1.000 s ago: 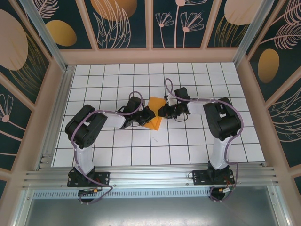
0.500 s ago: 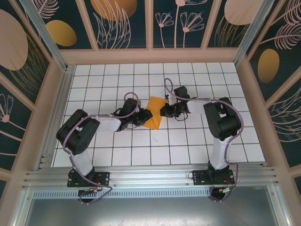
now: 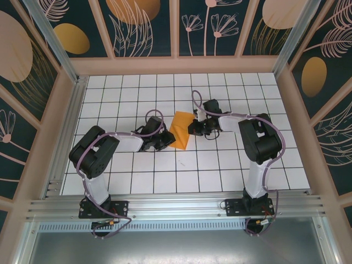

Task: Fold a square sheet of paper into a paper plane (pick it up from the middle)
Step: Fold the triangle a second time at the center of the table.

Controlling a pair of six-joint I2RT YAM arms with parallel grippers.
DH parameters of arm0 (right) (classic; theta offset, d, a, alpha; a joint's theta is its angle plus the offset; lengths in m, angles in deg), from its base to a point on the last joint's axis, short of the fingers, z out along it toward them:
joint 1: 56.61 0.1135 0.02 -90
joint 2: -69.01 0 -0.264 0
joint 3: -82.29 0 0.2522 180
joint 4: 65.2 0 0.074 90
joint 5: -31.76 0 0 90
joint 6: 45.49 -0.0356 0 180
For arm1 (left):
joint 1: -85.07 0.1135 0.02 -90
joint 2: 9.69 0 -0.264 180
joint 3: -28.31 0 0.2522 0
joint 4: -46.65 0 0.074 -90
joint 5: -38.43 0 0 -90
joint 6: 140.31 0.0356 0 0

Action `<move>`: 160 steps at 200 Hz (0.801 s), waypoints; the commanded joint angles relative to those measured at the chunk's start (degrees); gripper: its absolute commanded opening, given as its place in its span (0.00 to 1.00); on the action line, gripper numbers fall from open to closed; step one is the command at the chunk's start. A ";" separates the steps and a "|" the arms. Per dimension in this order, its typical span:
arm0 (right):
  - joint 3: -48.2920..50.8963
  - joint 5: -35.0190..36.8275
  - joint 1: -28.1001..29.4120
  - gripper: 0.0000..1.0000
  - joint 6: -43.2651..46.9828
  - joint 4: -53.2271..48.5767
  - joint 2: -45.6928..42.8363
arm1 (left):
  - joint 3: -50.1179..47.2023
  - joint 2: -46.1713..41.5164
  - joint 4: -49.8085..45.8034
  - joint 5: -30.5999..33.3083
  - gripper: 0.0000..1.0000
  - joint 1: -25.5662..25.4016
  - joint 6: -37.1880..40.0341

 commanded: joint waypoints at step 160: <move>-3.20 6.32 0.97 0.04 2.38 -3.75 2.53 | 3.76 0.58 -4.13 -0.90 0.17 -0.27 3.80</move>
